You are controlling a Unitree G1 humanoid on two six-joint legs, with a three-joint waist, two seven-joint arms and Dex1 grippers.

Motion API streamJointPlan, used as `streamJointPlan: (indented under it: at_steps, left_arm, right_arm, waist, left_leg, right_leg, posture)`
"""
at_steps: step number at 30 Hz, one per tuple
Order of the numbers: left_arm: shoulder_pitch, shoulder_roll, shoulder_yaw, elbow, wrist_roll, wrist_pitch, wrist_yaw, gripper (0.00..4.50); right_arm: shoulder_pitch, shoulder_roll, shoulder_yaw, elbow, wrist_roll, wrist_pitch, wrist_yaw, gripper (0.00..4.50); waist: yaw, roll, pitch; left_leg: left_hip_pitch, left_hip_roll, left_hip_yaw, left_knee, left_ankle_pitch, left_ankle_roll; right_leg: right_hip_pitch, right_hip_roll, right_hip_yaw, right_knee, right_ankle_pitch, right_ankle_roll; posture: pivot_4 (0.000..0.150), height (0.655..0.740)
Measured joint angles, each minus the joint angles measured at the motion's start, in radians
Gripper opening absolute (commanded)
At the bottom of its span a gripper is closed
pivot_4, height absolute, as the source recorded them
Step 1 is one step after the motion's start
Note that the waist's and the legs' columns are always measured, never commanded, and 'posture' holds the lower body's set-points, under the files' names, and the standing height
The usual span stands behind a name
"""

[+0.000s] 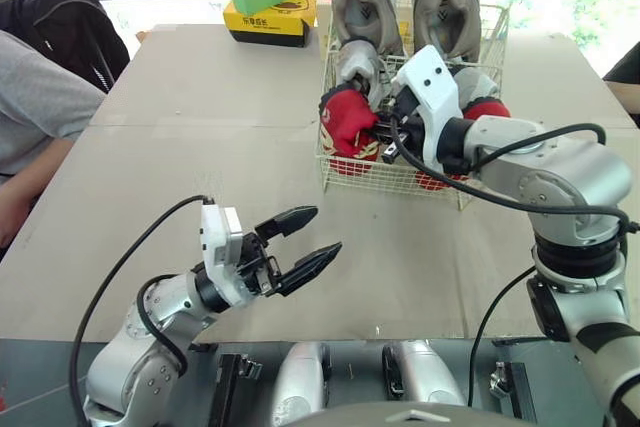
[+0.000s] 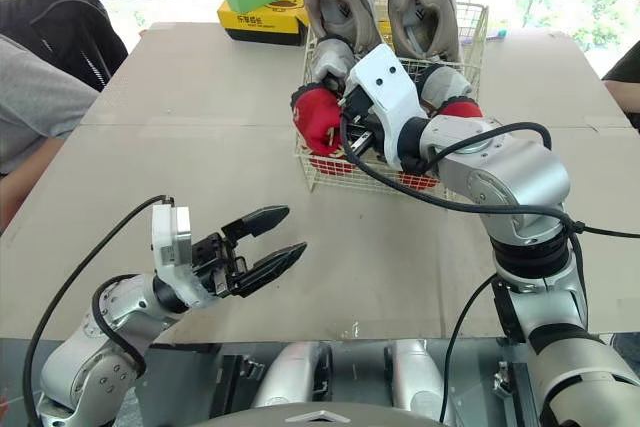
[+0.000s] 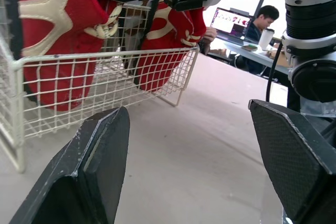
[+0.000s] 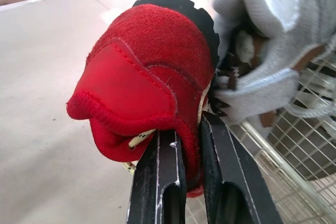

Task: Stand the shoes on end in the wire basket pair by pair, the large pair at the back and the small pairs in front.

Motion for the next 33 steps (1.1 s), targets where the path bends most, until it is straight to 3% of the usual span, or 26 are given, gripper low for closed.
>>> streamJointPlan:
  at_steps: [1,3,6,15,23,29,33]
  left_arm:
    - [-0.005,-0.002,-0.008,0.000,0.002,0.000,0.001,3.94]
    - [-0.012,-0.007,-0.013,0.000,0.007,0.000,0.001,3.94]
    - [-0.018,-0.009,-0.014,0.000,0.014,0.000,0.003,3.94]
    - [-0.044,-0.052,-0.007,0.000,-0.054,0.062,0.132,3.94]
    - [0.001,-0.013,0.028,-0.042,-0.046,0.112,0.230,3.94]
    - [0.167,0.106,0.152,-0.045,-0.047,0.112,0.124,3.94]
    - [0.206,0.161,0.227,0.016,-0.057,0.114,0.023,3.94]
  right_arm:
    - [0.009,0.001,0.007,0.008,-0.004,-0.019,0.005,0.98]
    - [0.035,0.005,0.028,0.026,-0.010,-0.049,0.017,2.08]
    - [0.069,0.020,0.032,0.032,-0.009,-0.097,0.032,3.32]
    - [0.252,-0.141,-0.131,-0.114,0.024,-0.359,0.206,3.32]
    - [0.679,-0.240,-0.356,-0.280,0.203,-0.533,0.423,3.32]
    - [1.085,-0.314,-0.498,-0.225,0.083,-0.764,0.568,3.32]
    - [1.185,-0.318,-0.561,-0.075,0.004,-0.904,0.623,3.32]
  waist:
    - [-0.001,0.000,0.000]
    - [-0.003,0.000,0.000]
    - [-0.003,0.000,0.000]
    - [0.001,0.000,0.000]
    - [0.002,-0.001,0.000]
    - [0.001,-0.001,0.000]
    - [0.001,0.001,0.001]
  left_leg:
    - [0.000,0.000,0.000,0.000,0.000,0.000]
    - [0.000,0.000,0.000,0.000,0.000,0.000]
    - [0.000,0.000,0.000,0.000,0.000,0.000]
    - [0.000,0.000,-0.001,0.000,0.000,0.000]
    - [0.001,0.000,-0.001,-0.001,0.000,0.000]
    - [0.004,0.001,0.000,-0.001,0.000,0.000]
    - [0.004,0.001,0.001,0.001,0.000,0.000]
  right_leg:
    - [0.000,0.000,0.000,0.000,0.000,0.000]
    - [0.000,0.001,0.000,0.000,0.000,0.000]
    - [0.000,0.001,0.000,0.000,0.000,0.000]
    - [0.001,0.001,0.000,-0.001,0.000,0.001]
    - [0.002,0.001,0.000,-0.002,0.000,0.001]
    - [0.004,-0.001,0.001,-0.003,-0.005,0.000]
    - [0.004,-0.002,0.002,-0.004,-0.005,0.000]
  posture:
    - [0.150,0.7400]
    - [0.150,0.7400]
    - [0.150,0.7400]
    - [0.150,0.7400]
    - [0.150,0.7400]
    - [0.150,0.7400]
    - [0.150,0.7400]
